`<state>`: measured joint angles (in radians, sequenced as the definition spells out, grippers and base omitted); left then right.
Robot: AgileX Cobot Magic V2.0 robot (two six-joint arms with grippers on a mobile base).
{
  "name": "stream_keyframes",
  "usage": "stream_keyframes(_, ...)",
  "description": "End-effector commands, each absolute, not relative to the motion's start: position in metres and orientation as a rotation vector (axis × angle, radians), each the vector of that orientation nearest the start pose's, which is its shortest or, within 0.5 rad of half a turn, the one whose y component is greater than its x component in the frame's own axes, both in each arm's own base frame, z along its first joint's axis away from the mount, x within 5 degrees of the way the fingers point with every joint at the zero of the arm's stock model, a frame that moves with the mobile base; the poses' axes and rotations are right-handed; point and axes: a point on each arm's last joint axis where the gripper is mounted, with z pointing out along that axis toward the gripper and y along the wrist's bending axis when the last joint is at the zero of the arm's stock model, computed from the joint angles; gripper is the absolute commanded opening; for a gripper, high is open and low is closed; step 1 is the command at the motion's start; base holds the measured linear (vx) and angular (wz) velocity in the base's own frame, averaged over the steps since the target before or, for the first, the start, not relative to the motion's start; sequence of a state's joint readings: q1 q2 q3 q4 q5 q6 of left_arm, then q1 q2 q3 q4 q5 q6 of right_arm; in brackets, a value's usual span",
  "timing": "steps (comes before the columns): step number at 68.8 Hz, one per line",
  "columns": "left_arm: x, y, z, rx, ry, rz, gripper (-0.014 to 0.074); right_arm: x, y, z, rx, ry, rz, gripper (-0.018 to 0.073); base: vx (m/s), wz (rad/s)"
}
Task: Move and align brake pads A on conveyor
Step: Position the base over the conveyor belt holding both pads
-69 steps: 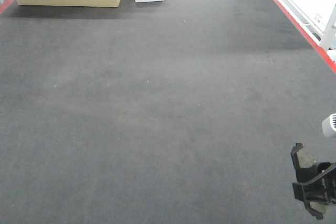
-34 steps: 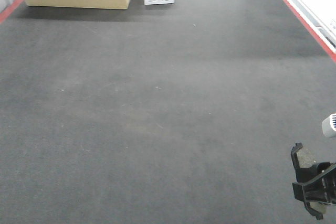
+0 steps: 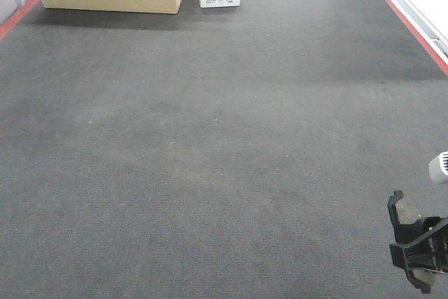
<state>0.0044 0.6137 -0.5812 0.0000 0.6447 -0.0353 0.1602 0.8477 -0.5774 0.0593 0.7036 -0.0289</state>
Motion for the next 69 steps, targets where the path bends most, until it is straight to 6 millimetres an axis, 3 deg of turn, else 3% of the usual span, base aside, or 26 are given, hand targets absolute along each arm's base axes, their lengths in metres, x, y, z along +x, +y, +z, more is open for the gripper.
stream_keyframes(1, 0.1200, 0.0000, 0.3184, -0.038, 2.048, -0.023, 0.0077, 0.1535, 0.0280, 0.2796, -0.194, 2.354, 0.125, -0.0010, 0.00, 0.00)
stream_keyframes(53, 0.1201, 0.0000, 0.3185, -0.041, 2.046, -0.025, 0.0077, 0.1535, 0.0280, 0.2796, -0.194, 2.354, 0.125, -0.0010, 0.00, 0.00)
stream_keyframes(69, 0.1201, -0.0063, 0.3191, -0.069, 2.041, -0.139, 0.0085, 0.1535, 0.0280, 0.2796, -0.194, 2.354, 0.125, -0.0010, 0.00, 0.00)
